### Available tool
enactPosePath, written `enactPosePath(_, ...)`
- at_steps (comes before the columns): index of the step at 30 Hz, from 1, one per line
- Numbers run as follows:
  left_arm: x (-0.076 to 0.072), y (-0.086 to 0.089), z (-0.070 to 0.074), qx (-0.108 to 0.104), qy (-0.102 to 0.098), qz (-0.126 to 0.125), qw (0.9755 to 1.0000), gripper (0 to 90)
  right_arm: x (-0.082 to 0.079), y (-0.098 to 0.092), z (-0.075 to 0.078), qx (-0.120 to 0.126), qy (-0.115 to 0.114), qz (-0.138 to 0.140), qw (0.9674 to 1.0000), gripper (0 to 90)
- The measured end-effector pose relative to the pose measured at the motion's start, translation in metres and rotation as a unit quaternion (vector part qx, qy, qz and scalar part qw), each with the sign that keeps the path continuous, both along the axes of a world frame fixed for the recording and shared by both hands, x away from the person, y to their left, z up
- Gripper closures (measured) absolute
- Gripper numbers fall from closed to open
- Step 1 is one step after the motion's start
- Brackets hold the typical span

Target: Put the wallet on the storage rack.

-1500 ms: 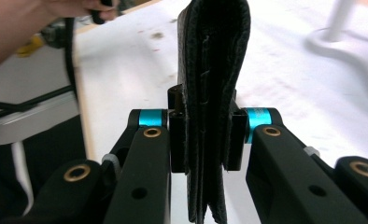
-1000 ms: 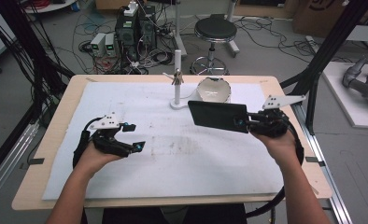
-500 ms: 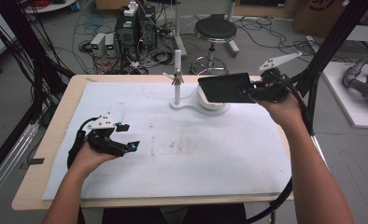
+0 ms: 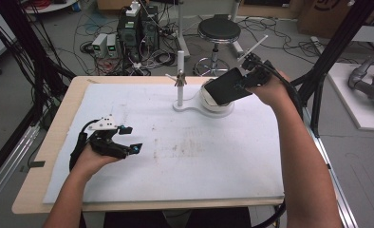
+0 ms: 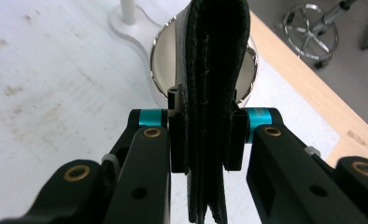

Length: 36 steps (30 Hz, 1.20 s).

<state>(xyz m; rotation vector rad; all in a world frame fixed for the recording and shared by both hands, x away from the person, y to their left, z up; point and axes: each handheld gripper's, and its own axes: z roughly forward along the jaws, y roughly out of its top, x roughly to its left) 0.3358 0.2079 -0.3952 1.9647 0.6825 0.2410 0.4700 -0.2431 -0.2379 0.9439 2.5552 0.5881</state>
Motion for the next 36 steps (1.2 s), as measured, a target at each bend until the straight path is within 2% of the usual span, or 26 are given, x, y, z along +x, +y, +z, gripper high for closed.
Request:
enactPosePath(2, 0.0, 0.0, 0.0, -0.001, 0.0, -0.001, 1.0, 18.6, 0.004, 0.002, -0.002, -0.003, 0.006, 0.0, 1.0, 77.3)
enactPosePath(3, 0.001, 0.0, -0.001, -0.002, 0.0, 0.0, 1.0, 18.6, 0.013, 0.004, -0.008, -0.001, 0.019, -0.002, 0.9998, 77.3)
enactPosePath(5, 0.001, 0.0, -0.001, 0.0, 0.001, -0.002, 1.0, 18.6, 0.016, 0.004, -0.01, 0.0, 0.024, 0.0, 0.9997, 77.2)
enactPosePath(8, 0.002, 0.0, -0.001, 0.005, 0.001, -0.004, 1.0, 18.6, 0.026, 0.004, -0.023, 0.003, 0.035, -0.003, 0.9994, 77.0)
enactPosePath(10, 0.002, 0.0, -0.001, 0.003, 0.0, -0.004, 1.0, 18.6, 0.03, 0.001, -0.026, 0.035, 0.03, -0.01, 0.9989, 76.3)
enactPosePath(11, 0.002, 0.0, -0.001, 0.002, 0.001, -0.004, 1.0, 18.6, 0.032, -0.003, -0.029, 0.052, 0.014, -0.02, 0.9983, 72.8)
enactPosePath(12, 0.002, 0.0, -0.001, 0.003, 0.001, -0.003, 1.0, 18.6, 0.032, -0.003, -0.029, 0.052, 0.014, -0.02, 0.9983, 72.8)
enactPosePath(13, 0.002, 0.0, -0.002, 0.005, 0.0, -0.006, 1.0, 18.6, 0.033, -0.005, -0.031, 0.052, -0.006, -0.037, 0.998, 66.0)
enactPosePath(14, 0.002, -0.001, -0.002, 0.005, 0.001, -0.006, 1.0, 18.6, 0.033, -0.005, -0.031, 0.052, -0.006, -0.037, 0.998, 66.0)
enactPosePath(16, 0.002, -0.001, -0.003, 0.008, 0.003, -0.006, 1.0, 18.6, 0.034, -0.009, -0.032, 0.05, -0.029, -0.05, 0.9971, 61.1)
enactPosePath(18, 0.002, -0.002, -0.003, 0.009, 0.003, -0.007, 0.9999, 18.6, 0.033, -0.014, -0.032, 0.052, -0.041, -0.07, 0.9953, 57.7)
enactPosePath(20, 0.002, -0.002, -0.003, 0.01, 0.002, -0.011, 0.9999, 18.6, 0.034, -0.018, -0.033, 0.055, -0.045, -0.091, 0.9932, 53.8)
enactPosePath(21, 0.001, -0.003, -0.003, 0.008, 0.0, -0.011, 0.9999, 18.6, 0.033, -0.023, -0.036, 0.056, -0.057, -0.11, 0.9908, 53.7)
enactPosePath(22, 0.001, -0.002, -0.002, 0.01, -0.001, -0.013, 0.9999, 18.6, 0.033, -0.023, -0.036, 0.056, -0.057, -0.11, 0.9908, 53.7)
enactPosePath(23, 0.001, -0.002, -0.002, 0.01, -0.001, -0.013, 0.9999, 18.6, 0.032, -0.026, -0.038, 0.049, -0.067, -0.118, 0.9896, 53.3)
enactPosePath(24, 0.001, -0.002, -0.002, 0.009, -0.002, -0.012, 0.9999, 18.6, 0.032, -0.029, -0.041, 0.052, -0.068, -0.126, 0.9883, 51.1)
enactPosePath(25, 0.001, -0.002, -0.002, 0.008, -0.001, -0.012, 0.9999, 18.6, 0.031, -0.033, -0.044, 0.064, -0.068, -0.137, 0.986, 49.4)
enactPosePath(27, 0.0, -0.002, -0.002, 0.007, -0.001, -0.009, 0.9999, 18.6, 0.03, -0.039, -0.047, 0.069, -0.074, -0.152, 0.9833, 47.5)
enactPosePath(31, 0.001, -0.002, -0.003, 0.007, -0.002, -0.01, 0.9999, 18.6, 0.028, -0.044, -0.049, 0.081, -0.071, -0.158, 0.9815, 45.3)
enactPosePath(36, 0.001, -0.001, -0.002, 0.003, -0.004, -0.006, 1.0, 18.6, 0.019, -0.043, -0.041, 0.095, -0.085, -0.142, 0.9816, 40.6)
